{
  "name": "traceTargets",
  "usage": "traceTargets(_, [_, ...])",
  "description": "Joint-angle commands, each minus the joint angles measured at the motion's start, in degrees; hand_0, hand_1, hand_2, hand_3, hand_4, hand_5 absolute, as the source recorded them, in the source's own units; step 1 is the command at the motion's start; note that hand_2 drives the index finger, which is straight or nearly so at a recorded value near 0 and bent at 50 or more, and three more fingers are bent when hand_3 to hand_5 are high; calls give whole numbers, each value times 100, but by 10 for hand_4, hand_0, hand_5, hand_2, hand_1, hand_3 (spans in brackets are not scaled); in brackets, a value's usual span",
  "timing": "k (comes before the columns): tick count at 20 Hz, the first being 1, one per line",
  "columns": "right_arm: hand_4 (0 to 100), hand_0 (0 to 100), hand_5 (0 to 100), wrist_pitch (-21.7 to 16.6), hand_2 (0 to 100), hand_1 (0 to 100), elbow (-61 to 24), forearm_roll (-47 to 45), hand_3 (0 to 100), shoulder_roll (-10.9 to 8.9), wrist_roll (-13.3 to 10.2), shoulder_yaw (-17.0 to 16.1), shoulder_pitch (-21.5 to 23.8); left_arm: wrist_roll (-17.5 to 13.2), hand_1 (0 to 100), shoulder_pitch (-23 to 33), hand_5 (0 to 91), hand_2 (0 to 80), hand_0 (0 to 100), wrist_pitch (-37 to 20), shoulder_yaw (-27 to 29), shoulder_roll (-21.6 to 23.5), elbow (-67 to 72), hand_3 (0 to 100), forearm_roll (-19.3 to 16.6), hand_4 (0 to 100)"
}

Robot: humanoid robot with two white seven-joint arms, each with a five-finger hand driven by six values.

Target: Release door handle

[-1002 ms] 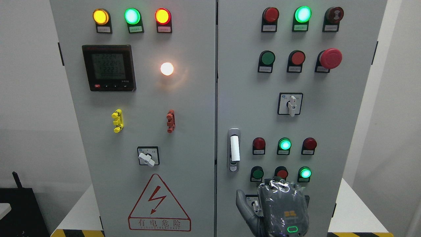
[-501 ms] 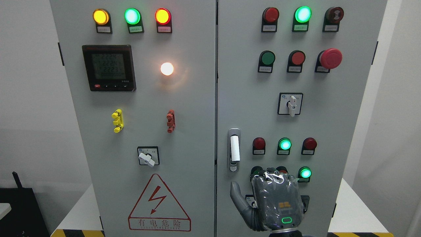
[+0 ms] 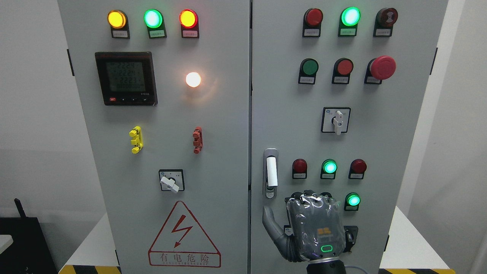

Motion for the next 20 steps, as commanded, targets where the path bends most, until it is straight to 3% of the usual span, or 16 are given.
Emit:
traceTargets(1, [893,485,973,15,976,0,193,-5,1000,4,53,-16,-119,-2,389,-18,0,0,120,2,9,0,53,0,0,0])
traceTargets(20, [890,487,970,120,974,0,360,-5,1000,4,132,-87,-401,-2,389,-9,0,0,120,2,9,0,53,0,0,0])
